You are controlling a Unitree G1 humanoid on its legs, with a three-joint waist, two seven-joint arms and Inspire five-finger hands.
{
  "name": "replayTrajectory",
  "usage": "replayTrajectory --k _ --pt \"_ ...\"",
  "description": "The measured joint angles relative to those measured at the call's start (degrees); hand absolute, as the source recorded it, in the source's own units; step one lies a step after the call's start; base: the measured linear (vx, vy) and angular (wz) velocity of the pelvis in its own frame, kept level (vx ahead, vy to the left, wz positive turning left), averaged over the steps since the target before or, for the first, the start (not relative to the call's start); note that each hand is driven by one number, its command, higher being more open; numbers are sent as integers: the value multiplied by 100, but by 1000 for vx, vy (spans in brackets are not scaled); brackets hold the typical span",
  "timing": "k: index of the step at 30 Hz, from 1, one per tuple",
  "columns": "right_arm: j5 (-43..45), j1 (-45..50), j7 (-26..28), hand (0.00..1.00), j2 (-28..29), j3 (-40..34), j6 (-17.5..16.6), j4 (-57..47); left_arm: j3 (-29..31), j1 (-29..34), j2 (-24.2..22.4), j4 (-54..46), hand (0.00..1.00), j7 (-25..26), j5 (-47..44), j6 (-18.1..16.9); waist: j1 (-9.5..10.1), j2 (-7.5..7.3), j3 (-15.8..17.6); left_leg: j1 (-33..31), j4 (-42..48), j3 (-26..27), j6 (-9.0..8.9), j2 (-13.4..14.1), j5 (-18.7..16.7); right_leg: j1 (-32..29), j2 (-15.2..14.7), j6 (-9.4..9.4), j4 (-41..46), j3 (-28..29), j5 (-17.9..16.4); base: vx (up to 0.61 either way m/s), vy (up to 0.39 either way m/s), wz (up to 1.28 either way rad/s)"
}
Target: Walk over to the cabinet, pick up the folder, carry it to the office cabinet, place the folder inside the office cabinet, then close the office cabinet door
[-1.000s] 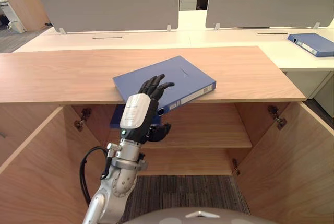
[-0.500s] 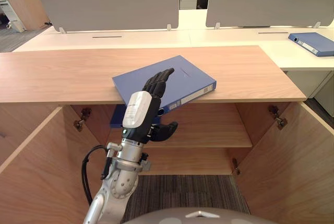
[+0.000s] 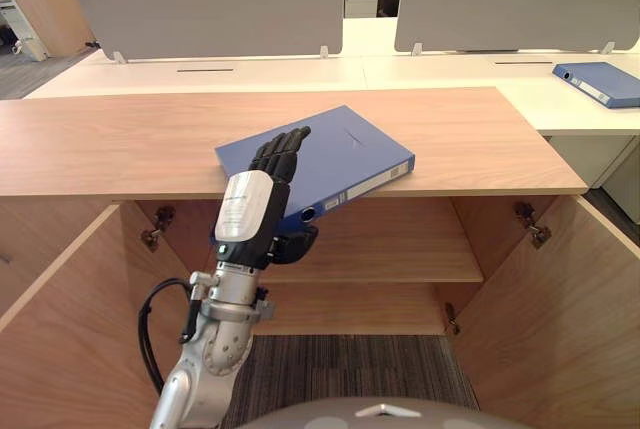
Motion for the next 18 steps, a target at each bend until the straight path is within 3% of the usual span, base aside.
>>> replayTrajectory --k 14,15,18 --pt "1 -1 7 100 39 -9 0 -9 239 1 -60 243 100 28 399 231 3 -44 31 -1 0 1 0 1 0 0 -2 0 -4 -1 0 0 0 0" --pt "1 0 7 100 41 -9 0 -11 244 1 -62 245 0 28 418 244 3 -55 38 -1 0 1 0 1 0 0 -2 0 -4 0 0 0 0 0" --pt "1 3 7 100 66 -9 1 -39 243 1 -93 323 0 30 520 265 -1 -57 51 -1 0 2 -1 1 0 0 -2 0 -4 1 0 0 0 0"
